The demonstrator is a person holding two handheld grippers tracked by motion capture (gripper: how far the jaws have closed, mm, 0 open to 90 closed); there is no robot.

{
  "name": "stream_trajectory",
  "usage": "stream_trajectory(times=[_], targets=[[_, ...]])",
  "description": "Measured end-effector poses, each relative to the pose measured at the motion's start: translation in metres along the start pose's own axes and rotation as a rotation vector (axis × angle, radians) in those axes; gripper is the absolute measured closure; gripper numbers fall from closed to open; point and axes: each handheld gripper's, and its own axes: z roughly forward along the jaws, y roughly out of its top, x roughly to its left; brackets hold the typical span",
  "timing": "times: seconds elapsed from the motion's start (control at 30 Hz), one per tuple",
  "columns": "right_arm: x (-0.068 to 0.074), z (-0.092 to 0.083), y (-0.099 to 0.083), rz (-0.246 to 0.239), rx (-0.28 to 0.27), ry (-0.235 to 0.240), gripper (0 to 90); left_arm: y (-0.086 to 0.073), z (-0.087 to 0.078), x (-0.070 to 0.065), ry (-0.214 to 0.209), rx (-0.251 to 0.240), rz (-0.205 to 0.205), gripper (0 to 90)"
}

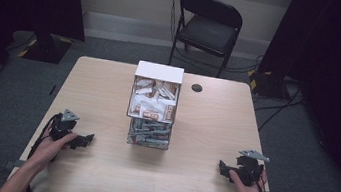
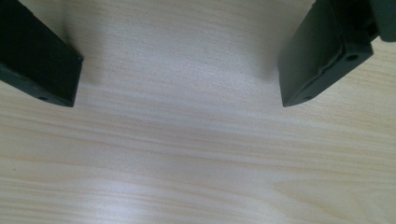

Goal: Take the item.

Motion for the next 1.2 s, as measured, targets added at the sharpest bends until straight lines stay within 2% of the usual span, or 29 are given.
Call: stream_trajectory(times=[0.27,0.43,0.57,0.73,0.8,0.9,0.93,1.13,1.2], targets=[[0.002,-0.002,-0.001,0.01,-0.003,-0.006,0.9,0.0,0.0,0.0,-0.002,0.004,0.004,0.0],[0.004,-0.005,-0.001,0.006,-0.033,0.003,14.2,0.0,0.0,0.0,-0.002,0.004,0.004,0.0],[0.008,-0.005,0.0,0.008,-0.029,0.031,14.8,0.0,0.0,0.0,-0.003,0.003,0.005,0.0],[0.01,-0.008,0.002,0.007,-0.05,0.035,15.2,0.0,0.0,0.0,-0.002,0.004,0.004,0.0],[0.009,-0.011,0.002,0.014,-0.054,0.059,18.6,0.0,0.0,0.0,-0.002,0.004,0.005,0.0],[0.009,-0.012,0.002,0.02,-0.059,0.079,18.6,0.0,0.0,0.0,-0.001,0.002,0.003,0.0],[0.01,-0.012,0.003,0.011,-0.061,0.104,18.9,0.0,0.0,0.0,-0.001,0.003,0.004,0.0],[0.02,-0.015,0.005,-0.025,-0.079,0.163,23.2,0.0,0.0,0.0,-0.002,0.004,0.004,0.0],[0.021,-0.016,0.005,-0.028,-0.08,0.168,23.5,0.0,0.0,0.0,-0.002,0.004,0.004,0.0]])
